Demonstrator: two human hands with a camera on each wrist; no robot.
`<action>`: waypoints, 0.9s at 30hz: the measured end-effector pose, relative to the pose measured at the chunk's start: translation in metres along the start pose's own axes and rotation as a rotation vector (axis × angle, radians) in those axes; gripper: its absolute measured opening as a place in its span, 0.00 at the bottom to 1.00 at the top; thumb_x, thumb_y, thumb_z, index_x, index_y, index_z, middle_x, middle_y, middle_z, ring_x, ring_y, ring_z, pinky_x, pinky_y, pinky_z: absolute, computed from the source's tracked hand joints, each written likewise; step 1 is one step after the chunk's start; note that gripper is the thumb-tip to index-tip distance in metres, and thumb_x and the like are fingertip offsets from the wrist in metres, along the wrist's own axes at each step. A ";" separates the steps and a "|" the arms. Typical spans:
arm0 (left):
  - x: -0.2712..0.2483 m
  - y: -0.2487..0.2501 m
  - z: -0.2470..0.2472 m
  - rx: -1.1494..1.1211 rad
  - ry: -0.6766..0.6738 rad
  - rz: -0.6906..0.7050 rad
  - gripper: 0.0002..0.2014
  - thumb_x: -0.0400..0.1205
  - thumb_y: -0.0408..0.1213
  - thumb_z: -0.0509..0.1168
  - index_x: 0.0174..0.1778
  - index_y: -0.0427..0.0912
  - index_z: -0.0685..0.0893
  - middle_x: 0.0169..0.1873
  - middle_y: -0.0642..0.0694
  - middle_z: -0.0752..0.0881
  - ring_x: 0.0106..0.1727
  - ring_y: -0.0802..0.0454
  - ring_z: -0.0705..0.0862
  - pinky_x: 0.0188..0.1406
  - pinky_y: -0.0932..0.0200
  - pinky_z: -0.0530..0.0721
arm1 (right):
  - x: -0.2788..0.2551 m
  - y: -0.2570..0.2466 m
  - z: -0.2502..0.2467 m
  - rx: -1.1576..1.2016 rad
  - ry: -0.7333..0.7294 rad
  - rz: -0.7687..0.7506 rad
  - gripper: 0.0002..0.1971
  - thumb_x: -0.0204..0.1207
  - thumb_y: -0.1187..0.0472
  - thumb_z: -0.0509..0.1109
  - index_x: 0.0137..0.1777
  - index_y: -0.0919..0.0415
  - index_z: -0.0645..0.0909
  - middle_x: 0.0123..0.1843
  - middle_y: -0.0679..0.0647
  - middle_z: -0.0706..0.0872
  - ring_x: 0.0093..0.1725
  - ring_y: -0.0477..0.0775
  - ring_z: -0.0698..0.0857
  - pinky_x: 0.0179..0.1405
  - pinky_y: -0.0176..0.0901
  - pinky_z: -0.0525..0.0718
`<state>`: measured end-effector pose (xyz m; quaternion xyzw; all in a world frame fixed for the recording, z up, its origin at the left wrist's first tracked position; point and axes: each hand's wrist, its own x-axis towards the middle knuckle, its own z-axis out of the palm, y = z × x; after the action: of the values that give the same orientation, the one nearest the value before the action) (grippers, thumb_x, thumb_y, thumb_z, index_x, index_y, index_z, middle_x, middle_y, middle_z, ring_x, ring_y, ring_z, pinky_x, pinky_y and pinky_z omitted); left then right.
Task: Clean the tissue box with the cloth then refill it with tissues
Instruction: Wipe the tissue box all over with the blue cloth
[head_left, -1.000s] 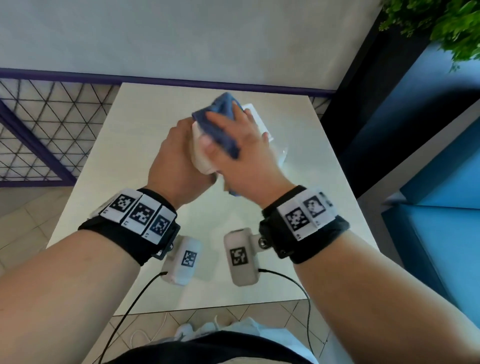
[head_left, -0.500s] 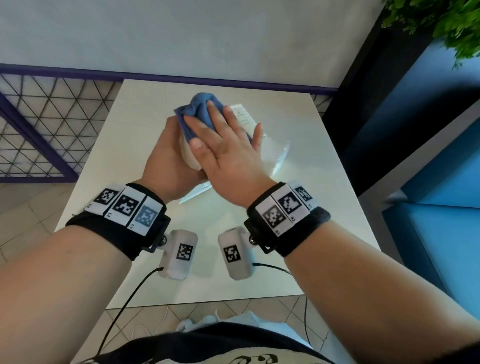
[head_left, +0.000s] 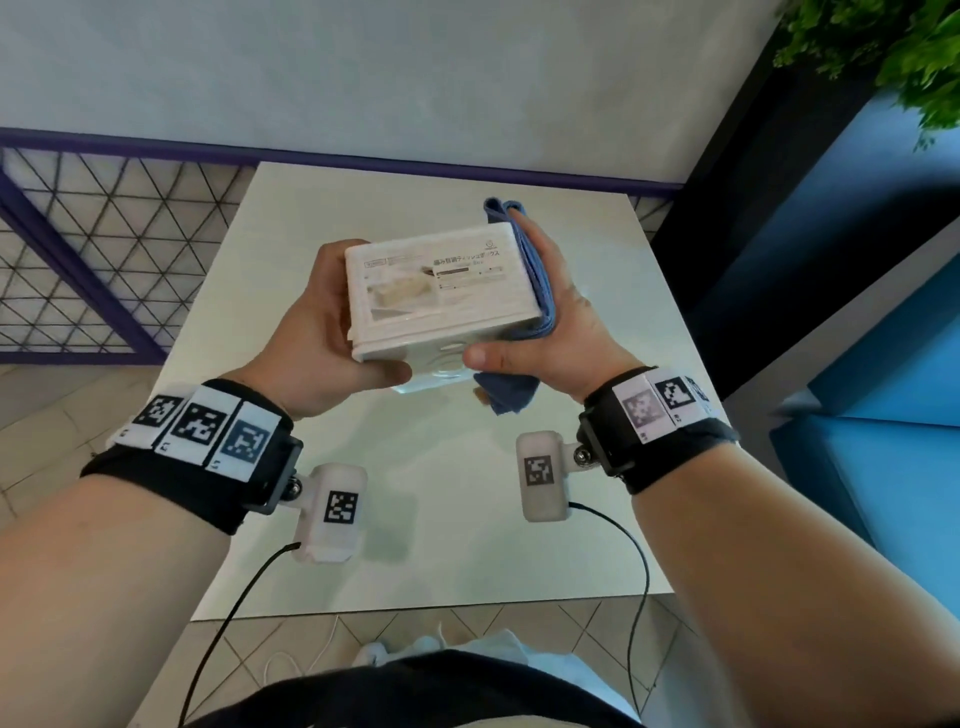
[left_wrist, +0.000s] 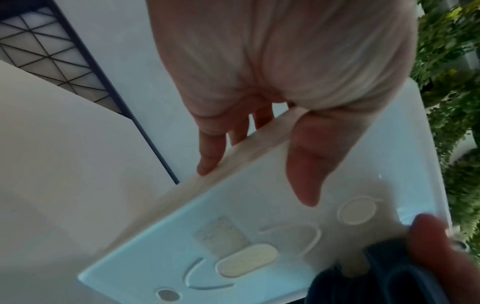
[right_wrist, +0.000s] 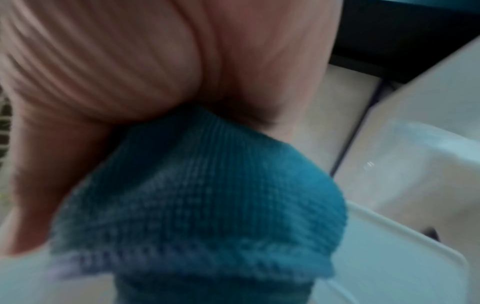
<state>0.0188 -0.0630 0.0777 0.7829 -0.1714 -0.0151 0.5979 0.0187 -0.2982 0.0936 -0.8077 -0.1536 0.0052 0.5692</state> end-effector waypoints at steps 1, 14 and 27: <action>0.000 0.002 -0.002 0.009 -0.027 -0.011 0.42 0.59 0.25 0.77 0.61 0.61 0.63 0.56 0.67 0.82 0.60 0.67 0.82 0.51 0.70 0.83 | 0.002 0.000 -0.003 -0.035 -0.010 -0.038 0.56 0.55 0.57 0.85 0.81 0.49 0.55 0.76 0.50 0.73 0.73 0.48 0.76 0.72 0.46 0.78; 0.006 0.034 0.011 0.759 -0.032 -0.125 0.49 0.58 0.56 0.81 0.74 0.57 0.65 0.66 0.53 0.76 0.62 0.49 0.81 0.54 0.49 0.81 | 0.007 -0.022 0.049 -0.664 0.037 -0.062 0.48 0.61 0.55 0.76 0.81 0.51 0.57 0.77 0.55 0.65 0.77 0.54 0.64 0.79 0.69 0.56; -0.019 -0.015 -0.006 0.324 0.161 -0.240 0.41 0.56 0.26 0.84 0.63 0.49 0.73 0.50 0.62 0.80 0.50 0.58 0.80 0.51 0.45 0.85 | 0.000 0.044 -0.009 -0.621 0.121 0.336 0.25 0.89 0.54 0.43 0.85 0.54 0.53 0.87 0.55 0.52 0.86 0.56 0.53 0.85 0.54 0.49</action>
<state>0.0062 -0.0488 0.0624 0.8821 -0.0289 0.0041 0.4701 0.0310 -0.3196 0.0557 -0.9549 0.0210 0.0039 0.2960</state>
